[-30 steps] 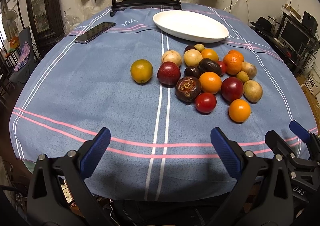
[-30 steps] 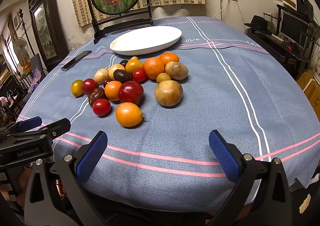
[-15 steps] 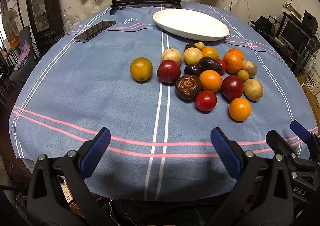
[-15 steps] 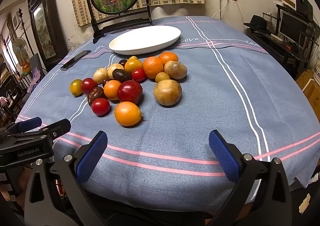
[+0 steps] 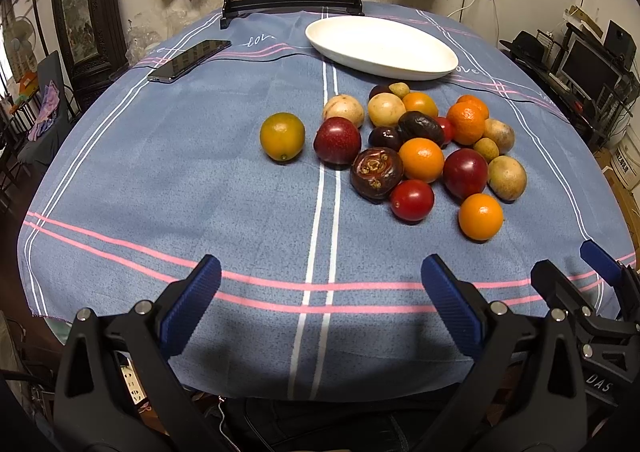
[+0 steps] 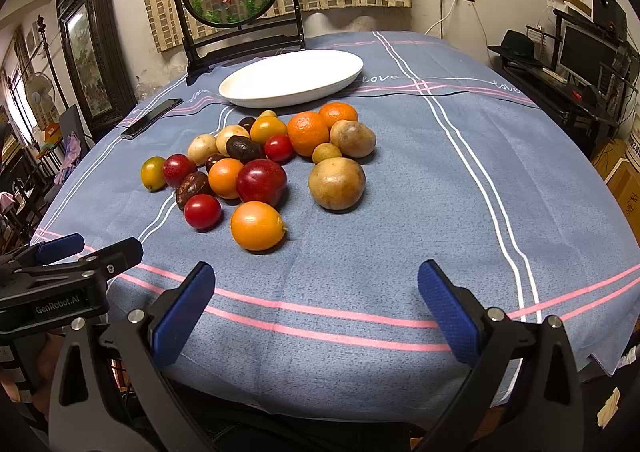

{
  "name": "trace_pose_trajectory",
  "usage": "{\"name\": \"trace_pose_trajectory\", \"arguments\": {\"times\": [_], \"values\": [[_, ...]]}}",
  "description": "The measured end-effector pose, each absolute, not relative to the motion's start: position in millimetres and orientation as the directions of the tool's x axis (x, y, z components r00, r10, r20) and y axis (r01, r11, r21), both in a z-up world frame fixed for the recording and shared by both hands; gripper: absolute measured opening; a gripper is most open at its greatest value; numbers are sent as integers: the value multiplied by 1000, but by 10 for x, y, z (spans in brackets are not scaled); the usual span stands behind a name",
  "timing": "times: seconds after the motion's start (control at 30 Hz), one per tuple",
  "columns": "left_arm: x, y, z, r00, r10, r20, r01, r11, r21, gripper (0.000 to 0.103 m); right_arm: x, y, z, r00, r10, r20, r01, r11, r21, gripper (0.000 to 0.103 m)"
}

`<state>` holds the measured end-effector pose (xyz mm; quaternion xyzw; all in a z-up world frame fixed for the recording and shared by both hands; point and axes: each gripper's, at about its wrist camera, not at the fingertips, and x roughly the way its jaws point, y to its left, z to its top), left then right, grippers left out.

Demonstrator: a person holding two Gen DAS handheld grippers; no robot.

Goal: Organize fruits

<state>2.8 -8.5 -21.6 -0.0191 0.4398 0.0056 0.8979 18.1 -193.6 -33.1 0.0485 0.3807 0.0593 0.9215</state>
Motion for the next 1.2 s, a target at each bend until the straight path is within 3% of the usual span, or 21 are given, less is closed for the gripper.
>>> {"name": "trace_pose_trajectory", "arguments": {"times": [1.2], "values": [[81,-100,-273,603,0,-798,-15,1000,-11,101,211,-1941,-371,702,142,-698,-81,989,120,102]]}}
